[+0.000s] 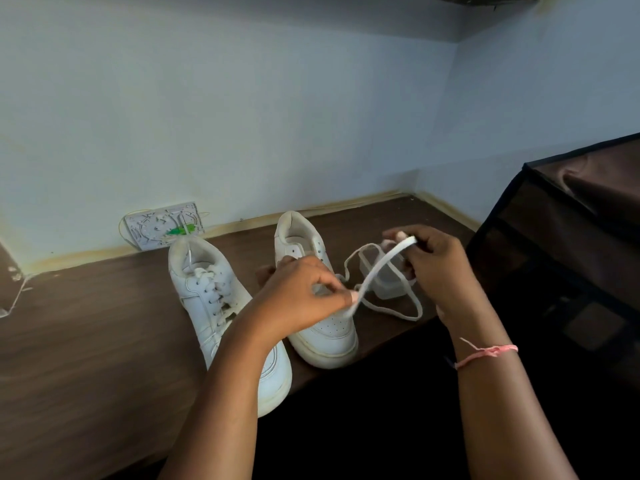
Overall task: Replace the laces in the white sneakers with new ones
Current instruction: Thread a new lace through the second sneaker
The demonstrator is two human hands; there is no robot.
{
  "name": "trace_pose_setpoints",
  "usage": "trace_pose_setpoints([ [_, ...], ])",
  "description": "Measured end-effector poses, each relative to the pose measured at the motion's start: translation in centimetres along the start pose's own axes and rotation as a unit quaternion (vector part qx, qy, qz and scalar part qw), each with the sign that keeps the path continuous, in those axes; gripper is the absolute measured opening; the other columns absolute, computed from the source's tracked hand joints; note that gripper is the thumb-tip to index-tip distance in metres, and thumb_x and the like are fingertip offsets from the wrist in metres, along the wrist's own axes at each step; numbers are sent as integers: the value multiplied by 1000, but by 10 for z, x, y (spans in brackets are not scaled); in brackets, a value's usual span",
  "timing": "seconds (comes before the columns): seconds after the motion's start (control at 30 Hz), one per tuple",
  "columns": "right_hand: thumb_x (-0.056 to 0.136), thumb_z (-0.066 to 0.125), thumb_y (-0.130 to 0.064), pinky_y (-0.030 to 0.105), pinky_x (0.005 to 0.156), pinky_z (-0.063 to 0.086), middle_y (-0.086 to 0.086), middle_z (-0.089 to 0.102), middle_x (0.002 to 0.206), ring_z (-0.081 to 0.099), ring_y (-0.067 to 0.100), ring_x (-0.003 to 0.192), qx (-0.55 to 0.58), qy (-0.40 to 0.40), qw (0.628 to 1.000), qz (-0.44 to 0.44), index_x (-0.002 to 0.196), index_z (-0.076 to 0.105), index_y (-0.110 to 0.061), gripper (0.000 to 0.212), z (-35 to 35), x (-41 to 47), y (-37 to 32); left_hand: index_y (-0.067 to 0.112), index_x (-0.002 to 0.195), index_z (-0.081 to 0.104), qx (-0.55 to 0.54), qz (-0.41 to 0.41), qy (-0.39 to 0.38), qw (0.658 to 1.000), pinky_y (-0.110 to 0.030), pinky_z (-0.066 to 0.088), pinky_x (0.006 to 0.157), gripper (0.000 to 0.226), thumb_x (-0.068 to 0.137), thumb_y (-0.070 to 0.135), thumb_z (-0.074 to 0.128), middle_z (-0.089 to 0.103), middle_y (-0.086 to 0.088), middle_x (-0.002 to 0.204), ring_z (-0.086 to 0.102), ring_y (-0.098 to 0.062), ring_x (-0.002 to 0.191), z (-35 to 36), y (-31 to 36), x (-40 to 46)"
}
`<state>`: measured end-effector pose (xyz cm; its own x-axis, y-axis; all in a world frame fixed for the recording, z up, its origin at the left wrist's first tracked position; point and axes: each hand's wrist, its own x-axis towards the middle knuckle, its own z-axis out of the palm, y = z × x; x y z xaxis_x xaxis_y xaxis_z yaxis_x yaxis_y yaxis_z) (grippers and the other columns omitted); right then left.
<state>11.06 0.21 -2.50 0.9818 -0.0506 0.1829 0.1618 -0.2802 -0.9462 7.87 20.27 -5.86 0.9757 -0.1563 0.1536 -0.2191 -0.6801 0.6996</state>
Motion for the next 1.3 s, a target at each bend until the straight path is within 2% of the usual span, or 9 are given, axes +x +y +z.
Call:
trace_pose_setpoints([
  [0.13, 98, 51, -5, 30, 74, 53, 10, 74, 104, 68, 23, 89, 129, -182, 975, -16, 108, 71, -7, 23, 3, -10, -19, 48, 128, 52, 14, 29, 156, 987, -47, 30, 109, 43, 86, 58, 51, 50, 23, 125, 43, -9, 126, 2, 3, 6],
  [0.27, 95, 49, 1, 22, 70, 52, 16, 73, 102, 69, 13, 81, 203, -270, 940, -54, 111, 67, 4, 24, 7, -19, -31, 42, 110, 63, 22, 70, 184, 980, -40, 27, 106, 19, 92, 42, 58, 51, 29, 118, 43, -3, 121, 8, 9, 8],
  [0.4, 94, 54, -1, 18, 59, 42, 11, 75, 97, 63, 12, 76, 168, -203, 963, -55, 105, 72, -6, 22, -10, -12, -25, 35, 96, 70, -21, 79, 180, 980, -49, 42, 98, 30, 92, 51, 46, 61, 20, 108, 54, -8, 111, -1, -6, 10],
  [0.53, 94, 56, 2, 13, 56, 44, 1, 76, 85, 61, 1, 63, 5, -77, 997, -31, 94, 76, -17, 27, -28, 0, -4, 33, 89, 74, -55, 86, 124, 987, -33, 43, 97, 19, 96, 29, 57, 66, 16, 102, 57, -2, 107, -25, -18, -2],
  [0.63, 89, 56, 7, 12, 57, 45, -9, 72, 74, 62, 3, 64, -119, -62, 991, -25, 87, 75, -23, 36, -32, 1, 3, 37, 90, 73, -36, 23, 85, 995, -25, 42, 84, 24, 99, 36, 51, 70, 18, 91, 62, -2, 88, -35, -21, -10],
  [0.77, 82, 56, 9, 15, 58, 43, -7, 62, 114, 63, 13, 87, -305, -161, 939, -7, 103, 69, -38, 52, -17, -3, -5, 39, 88, 72, -51, -19, 39, 998, -17, 35, 57, 31, 100, 45, 45, 63, 10, 62, 47, -9, 54, -31, -15, -12],
  [0.97, 86, 66, -9, 20, 77, 50, -9, 69, 107, 63, -1, 97, -110, -297, 947, -57, 120, 60, -30, 40, 33, -23, -30, 25, 70, 63, -70, -25, 54, 996, -18, 37, 51, 40, 99, 45, 45, 55, 5, 55, 45, -1, 43, -16, 2, -7],
  [1.1, 88, 71, -19, 12, 66, 47, -13, 69, 72, 63, -2, 73, -169, -179, 958, -143, 102, 70, -24, 15, 43, -22, -29, 24, 62, 58, -72, -41, 86, 993, -19, 34, 53, 51, 96, 58, 39, 53, 2, 53, 48, -7, 47, -12, 2, -4],
  [1.3, 89, 69, -20, 20, 67, 53, -9, 71, 71, 66, 1, 70, -189, -84, 967, -147, 84, 71, -26, 7, 32, -14, -23, 23, 72, 62, -96, -26, 100, 990, -30, 41, 60, 40, 100, 45, 44, 46, 5, 56, 46, -12, 55, -16, -5, -4],
])
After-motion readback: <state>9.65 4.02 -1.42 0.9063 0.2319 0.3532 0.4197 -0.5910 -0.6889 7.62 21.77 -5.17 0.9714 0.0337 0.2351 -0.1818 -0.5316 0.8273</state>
